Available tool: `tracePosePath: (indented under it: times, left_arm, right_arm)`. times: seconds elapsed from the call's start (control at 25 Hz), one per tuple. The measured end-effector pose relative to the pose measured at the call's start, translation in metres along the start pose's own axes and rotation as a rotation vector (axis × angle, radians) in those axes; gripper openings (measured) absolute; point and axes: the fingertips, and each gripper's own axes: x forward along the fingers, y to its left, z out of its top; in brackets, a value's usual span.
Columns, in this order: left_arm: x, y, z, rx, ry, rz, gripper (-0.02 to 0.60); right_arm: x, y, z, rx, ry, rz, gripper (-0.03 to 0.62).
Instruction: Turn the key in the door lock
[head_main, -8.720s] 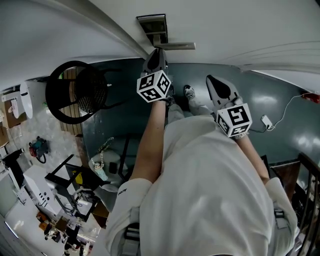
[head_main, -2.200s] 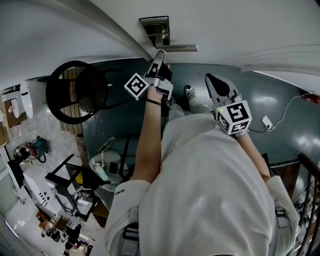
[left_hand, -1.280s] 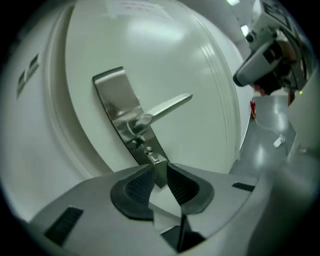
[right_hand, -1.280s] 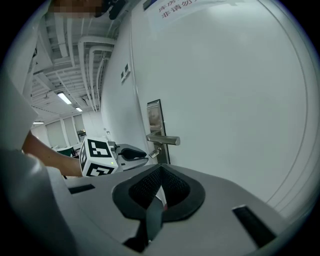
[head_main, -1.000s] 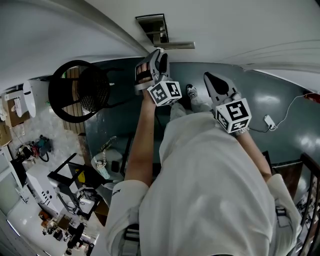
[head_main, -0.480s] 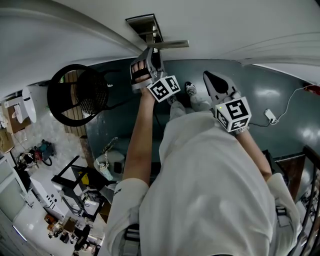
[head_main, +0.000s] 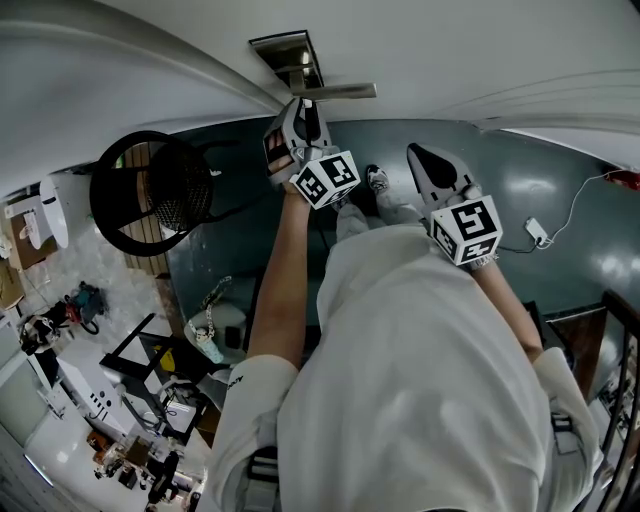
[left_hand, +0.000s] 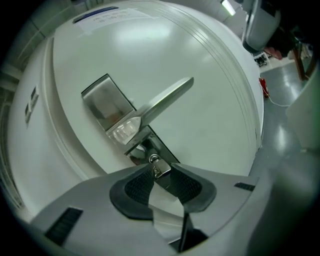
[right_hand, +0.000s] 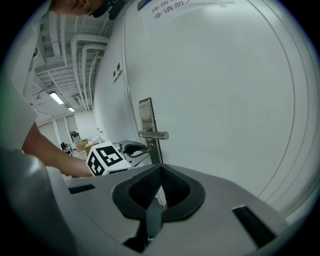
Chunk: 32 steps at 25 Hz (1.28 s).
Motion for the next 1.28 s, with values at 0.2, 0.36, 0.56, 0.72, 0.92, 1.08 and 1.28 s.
tracePosePath:
  times: [0.2, 0.36, 0.56, 0.72, 0.92, 1.08, 1.28]
  left_arm:
    - [0.002, 0.003, 0.0, -0.166, -0.015, -0.033, 0.11]
    - [0.001, 0.005, 0.0, -0.33, -0.03, -0.069, 0.109]
    - [-0.001, 0.009, 0.001, -0.511, -0.059, -0.11, 0.109]
    - [-0.002, 0.012, -0.002, -0.712, -0.061, -0.139, 0.106]
    - [-0.001, 0.014, -0.004, -0.917, -0.097, -0.19, 0.104]
    - [-0.001, 0.015, -0.008, -1.272, -0.151, -0.271, 0.032]
    - [-0.001, 0.016, -0.01, -1.444, -0.197, -0.348, 0.032]
  right_arm:
    - [0.004, -0.004, -0.001, -0.002, 0.006, -0.001, -0.008]
    - [0.006, -0.003, 0.0, -0.009, 0.009, 0.011, -0.008]
    - [0.007, -0.002, 0.0, -0.013, 0.013, 0.02, -0.008]
    - [0.007, -0.002, -0.001, -0.018, 0.015, 0.025, -0.008]
    - [0.006, -0.005, -0.002, -0.018, 0.018, 0.024, -0.008]
    - [0.005, -0.005, -0.003, -0.02, 0.019, 0.024, -0.008]
    - [0.004, -0.004, -0.003, -0.019, 0.016, 0.026, -0.008]
